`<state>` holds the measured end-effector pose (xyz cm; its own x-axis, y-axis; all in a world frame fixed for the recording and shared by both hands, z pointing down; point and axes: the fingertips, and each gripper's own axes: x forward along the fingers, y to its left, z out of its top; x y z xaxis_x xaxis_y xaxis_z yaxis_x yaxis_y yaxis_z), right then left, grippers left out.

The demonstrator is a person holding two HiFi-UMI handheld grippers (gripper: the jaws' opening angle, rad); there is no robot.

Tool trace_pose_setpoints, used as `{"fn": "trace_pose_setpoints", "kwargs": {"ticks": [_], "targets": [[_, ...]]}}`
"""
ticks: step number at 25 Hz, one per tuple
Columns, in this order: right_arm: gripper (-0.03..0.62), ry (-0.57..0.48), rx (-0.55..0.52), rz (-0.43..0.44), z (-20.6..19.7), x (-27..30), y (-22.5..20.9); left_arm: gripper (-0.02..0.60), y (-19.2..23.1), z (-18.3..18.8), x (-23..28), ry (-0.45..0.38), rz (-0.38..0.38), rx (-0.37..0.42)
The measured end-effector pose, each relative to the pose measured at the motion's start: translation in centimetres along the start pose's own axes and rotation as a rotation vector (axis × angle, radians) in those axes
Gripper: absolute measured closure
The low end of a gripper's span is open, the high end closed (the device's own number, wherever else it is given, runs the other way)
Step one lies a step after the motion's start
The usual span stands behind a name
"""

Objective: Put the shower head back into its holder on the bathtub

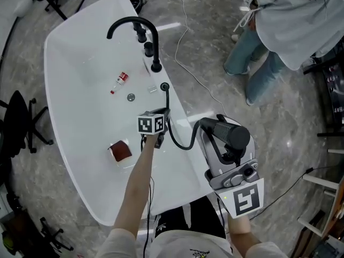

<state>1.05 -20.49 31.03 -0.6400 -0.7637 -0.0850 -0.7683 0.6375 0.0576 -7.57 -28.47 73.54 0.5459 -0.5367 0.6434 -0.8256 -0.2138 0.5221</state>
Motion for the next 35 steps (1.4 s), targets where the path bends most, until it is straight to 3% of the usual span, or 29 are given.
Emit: {"fn": "trace_pose_setpoints", "kwargs": {"ticks": [4,7,14,19,24,29,35], "targets": [[0.453,-0.014,-0.002,-0.018,-0.1,0.2,-0.9,0.522,-1.9,4.9,-1.2,-0.232,-0.074,0.112],[0.453,-0.03,0.009,-0.02,0.1,0.3,-1.6,0.52,-2.6,7.1,-2.7,-0.361,-0.064,0.222],[0.453,-0.134,0.021,-0.009,3.4,1.1,-2.9,0.477,-2.2,6.5,-3.3,-0.369,0.047,0.393],[0.453,-0.23,-0.097,0.001,8.0,3.0,-3.4,0.422,-2.0,2.5,-3.0,-0.297,0.108,0.51],[0.453,-0.28,-0.144,0.02,10.9,4.2,-2.9,0.391,-5.6,-0.1,-3.5,-0.254,0.022,0.667],[0.453,-0.373,-0.144,0.061,15.2,5.0,-1.5,0.35,-8.7,0.7,-3.9,-0.28,-0.015,0.676],[0.453,-0.464,-0.144,0.142,20.6,5.5,1.7,0.33,-11.9,6.0,-6.0,-0.395,-0.01,0.661]]}}
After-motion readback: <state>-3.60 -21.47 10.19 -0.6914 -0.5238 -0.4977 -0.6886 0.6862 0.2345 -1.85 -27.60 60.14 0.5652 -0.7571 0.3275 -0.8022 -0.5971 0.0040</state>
